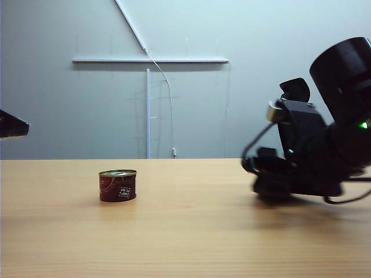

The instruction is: Stack a can of tomatoes on the right onto the can of tomatoes on the left.

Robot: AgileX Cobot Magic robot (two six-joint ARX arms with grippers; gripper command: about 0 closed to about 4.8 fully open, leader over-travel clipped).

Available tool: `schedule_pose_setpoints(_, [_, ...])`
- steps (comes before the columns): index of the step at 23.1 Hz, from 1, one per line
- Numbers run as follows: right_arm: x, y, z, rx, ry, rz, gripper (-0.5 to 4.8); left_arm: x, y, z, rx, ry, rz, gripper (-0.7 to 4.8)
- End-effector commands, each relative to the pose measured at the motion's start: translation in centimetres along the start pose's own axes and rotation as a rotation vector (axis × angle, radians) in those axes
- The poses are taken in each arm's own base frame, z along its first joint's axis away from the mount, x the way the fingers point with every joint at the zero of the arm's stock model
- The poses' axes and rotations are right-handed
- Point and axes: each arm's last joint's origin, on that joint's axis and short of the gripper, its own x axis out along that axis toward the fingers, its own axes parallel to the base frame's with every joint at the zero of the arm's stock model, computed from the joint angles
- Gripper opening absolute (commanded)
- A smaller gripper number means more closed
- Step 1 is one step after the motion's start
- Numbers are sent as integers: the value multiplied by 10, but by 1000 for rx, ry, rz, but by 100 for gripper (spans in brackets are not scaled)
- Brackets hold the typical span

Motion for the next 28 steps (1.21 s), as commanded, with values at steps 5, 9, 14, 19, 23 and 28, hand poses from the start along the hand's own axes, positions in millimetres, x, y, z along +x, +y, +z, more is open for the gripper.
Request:
schedule_pose_setpoints(5, [22,78,67,-113,-6,408,22,0,0,2,0,-13,0,-4])
schedule_pose_setpoints(9, [34,106,86,-158,6,457,22,0,2,2,-3,-13,13,-4])
schedule_pose_setpoints(14, [47,134,94,-235,30,564,22,-1,11,2,-20,-13,108,-4])
schedule_pose_setpoints(19, [52,155,95,-316,60,591,23,-2,17,2,-29,-15,163,-4])
schedule_pose_setpoints(23, [56,162,89,-349,77,530,45,-2,17,2,-30,-15,167,-4])
schedule_pose_setpoints(28, [57,161,88,-349,75,503,59,-2,17,2,-30,-15,167,-4])
